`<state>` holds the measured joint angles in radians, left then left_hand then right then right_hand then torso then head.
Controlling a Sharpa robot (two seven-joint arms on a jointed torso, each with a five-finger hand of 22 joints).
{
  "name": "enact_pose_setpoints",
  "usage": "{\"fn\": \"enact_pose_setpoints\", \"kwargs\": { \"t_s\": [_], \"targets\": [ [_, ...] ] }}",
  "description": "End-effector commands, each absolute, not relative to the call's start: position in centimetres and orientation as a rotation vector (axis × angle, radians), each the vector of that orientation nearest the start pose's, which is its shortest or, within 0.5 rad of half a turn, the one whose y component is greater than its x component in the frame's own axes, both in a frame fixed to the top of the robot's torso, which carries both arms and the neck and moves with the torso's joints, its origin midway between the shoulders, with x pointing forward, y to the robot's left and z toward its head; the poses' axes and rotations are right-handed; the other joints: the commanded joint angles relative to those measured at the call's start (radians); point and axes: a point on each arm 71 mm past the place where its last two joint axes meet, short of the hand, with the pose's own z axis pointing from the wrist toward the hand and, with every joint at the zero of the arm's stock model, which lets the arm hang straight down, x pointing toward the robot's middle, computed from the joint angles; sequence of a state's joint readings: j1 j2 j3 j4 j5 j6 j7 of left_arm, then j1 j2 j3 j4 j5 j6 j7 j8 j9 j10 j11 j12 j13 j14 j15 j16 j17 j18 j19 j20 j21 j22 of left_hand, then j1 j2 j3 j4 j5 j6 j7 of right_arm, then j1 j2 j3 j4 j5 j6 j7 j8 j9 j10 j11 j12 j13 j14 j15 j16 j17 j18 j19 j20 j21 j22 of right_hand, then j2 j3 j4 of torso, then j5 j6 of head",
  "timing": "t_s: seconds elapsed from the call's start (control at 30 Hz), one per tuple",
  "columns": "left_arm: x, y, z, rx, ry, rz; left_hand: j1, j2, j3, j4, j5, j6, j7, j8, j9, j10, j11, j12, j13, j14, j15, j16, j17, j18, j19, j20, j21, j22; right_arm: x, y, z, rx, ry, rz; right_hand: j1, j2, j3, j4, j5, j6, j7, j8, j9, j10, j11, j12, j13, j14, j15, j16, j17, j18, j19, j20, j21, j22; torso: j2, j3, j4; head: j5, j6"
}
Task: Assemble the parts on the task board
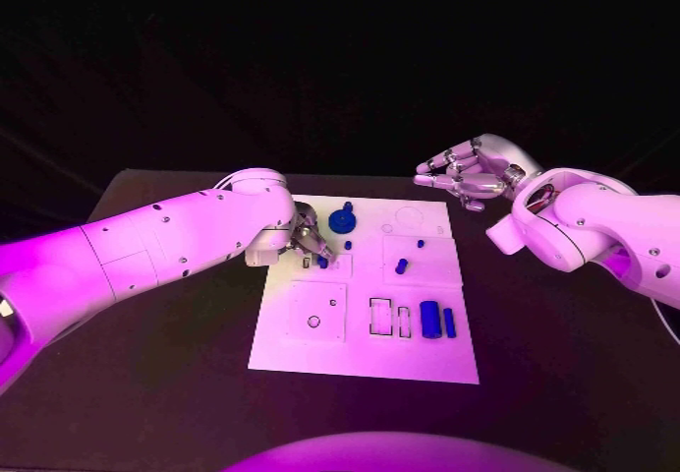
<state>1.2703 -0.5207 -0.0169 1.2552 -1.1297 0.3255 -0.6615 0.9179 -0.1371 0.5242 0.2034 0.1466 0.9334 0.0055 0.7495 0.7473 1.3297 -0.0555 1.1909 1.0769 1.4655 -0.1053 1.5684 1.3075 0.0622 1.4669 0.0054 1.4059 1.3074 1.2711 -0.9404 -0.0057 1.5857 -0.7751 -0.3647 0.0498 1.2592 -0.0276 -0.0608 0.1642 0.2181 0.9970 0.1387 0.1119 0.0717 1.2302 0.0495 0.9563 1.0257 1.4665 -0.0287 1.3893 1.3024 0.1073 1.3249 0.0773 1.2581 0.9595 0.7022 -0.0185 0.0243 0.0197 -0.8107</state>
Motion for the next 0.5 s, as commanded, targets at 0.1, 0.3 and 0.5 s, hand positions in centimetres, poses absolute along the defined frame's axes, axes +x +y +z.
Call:
{"fn": "enact_pose_setpoints", "kwargs": {
  "t_s": [0.1,0.3,0.5],
  "targets": [
    [51.60,13.25,-22.10,0.033,2.473,-0.209,-0.005,0.001,-0.012,0.002,-0.004,0.007,0.000,0.008,0.002,0.004,-0.004,0.003,-0.001,0.105,-0.009,0.002,0.263,-0.017,0.045,-0.009,0.004,0.073,48.98,-23.34,-13.36,0.436,1.615,1.045,-0.002,-0.001,-0.007,0.001,-0.003,-0.003,-0.004,0.004,-0.001,-0.008,0.000,-0.003,-0.001,0.047,0.002,-0.007,-0.001,0.007,-0.008,-0.001,-0.006,-0.001,0.000,-0.0004,0.0008,-0.002,-0.001],
    [51.50,13.24,-22.06,0.036,2.472,-0.213,-0.008,-0.003,-0.035,0.010,-0.004,0.008,-0.001,0.011,0.004,0.004,-0.005,0.000,-0.005,0.105,-0.010,0.002,0.263,-0.017,0.044,-0.010,0.004,0.073,48.96,-23.36,-13.36,0.436,1.615,1.045,-0.003,0.000,-0.009,0.002,-0.001,-0.003,-0.004,0.004,-0.001,-0.008,0.000,-0.003,-0.001,0.047,0.002,-0.007,-0.001,0.007,-0.008,-0.001,-0.007,-0.002,0.000,-0.0001,0.0011,-0.002,-0.002],
    [51.51,13.31,-22.00,0.027,2.464,-0.216,-0.016,-0.001,-0.073,0.029,-0.005,0.009,-0.003,0.013,0.006,0.004,-0.006,-0.003,-0.010,0.105,-0.011,0.002,0.263,-0.018,0.045,-0.011,0.004,0.076,48.96,-23.36,-13.36,0.436,1.615,1.045,-0.004,0.001,-0.012,0.005,0.000,-0.003,-0.004,0.005,-0.001,-0.008,0.000,-0.002,-0.001,0.047,0.002,-0.007,-0.001,0.007,-0.008,-0.001,-0.007,-0.001,0.000,-0.0005,0.0008,-0.001,-0.002]
  ]
}}
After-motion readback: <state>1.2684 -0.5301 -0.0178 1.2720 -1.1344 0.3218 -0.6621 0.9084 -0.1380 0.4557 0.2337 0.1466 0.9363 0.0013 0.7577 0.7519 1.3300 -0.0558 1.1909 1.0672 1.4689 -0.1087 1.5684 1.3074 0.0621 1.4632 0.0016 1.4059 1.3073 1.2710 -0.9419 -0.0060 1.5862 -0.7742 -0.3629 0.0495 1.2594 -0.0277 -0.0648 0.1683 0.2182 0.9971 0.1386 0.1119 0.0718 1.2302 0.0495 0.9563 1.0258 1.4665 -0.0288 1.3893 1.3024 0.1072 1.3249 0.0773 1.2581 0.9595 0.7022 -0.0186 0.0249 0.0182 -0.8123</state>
